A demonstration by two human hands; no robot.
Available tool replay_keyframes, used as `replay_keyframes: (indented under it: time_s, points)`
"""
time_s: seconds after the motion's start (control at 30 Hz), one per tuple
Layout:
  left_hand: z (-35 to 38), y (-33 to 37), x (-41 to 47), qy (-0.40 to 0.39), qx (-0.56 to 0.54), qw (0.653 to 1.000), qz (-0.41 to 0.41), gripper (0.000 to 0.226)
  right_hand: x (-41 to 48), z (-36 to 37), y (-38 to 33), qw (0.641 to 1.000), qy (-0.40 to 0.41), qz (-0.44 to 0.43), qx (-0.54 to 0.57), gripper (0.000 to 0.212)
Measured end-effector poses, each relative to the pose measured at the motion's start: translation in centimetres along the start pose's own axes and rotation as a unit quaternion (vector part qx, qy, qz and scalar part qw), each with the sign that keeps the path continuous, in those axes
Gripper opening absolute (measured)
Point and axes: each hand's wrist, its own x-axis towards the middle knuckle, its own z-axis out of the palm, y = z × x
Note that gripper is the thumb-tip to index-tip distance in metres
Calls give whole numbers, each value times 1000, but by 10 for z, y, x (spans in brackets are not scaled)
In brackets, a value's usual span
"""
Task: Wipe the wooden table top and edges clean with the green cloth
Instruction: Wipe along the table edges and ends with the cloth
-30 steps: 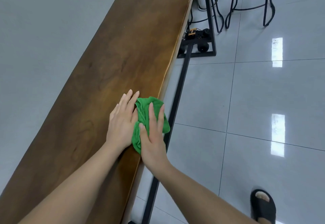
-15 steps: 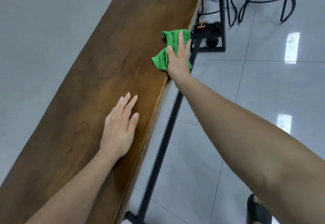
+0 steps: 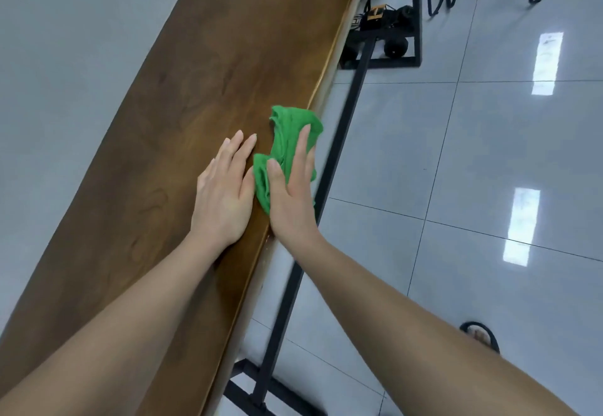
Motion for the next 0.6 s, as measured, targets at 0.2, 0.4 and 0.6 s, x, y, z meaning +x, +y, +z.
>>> replay_keyframes:
  time_s: [0.2,0.4,0.6]
  points:
    - [-2,3,-2,-1,-11,1000,6,57,-112,40,27,999,-2,23,26,69]
    - [1,-1,-3,-1,-24,1000,2,59,-193,71,48,999,13,5,34,70]
    - [1,-1,-3,-4,-36,999,1,60,-159,65,37,999,44,-2,18,71]
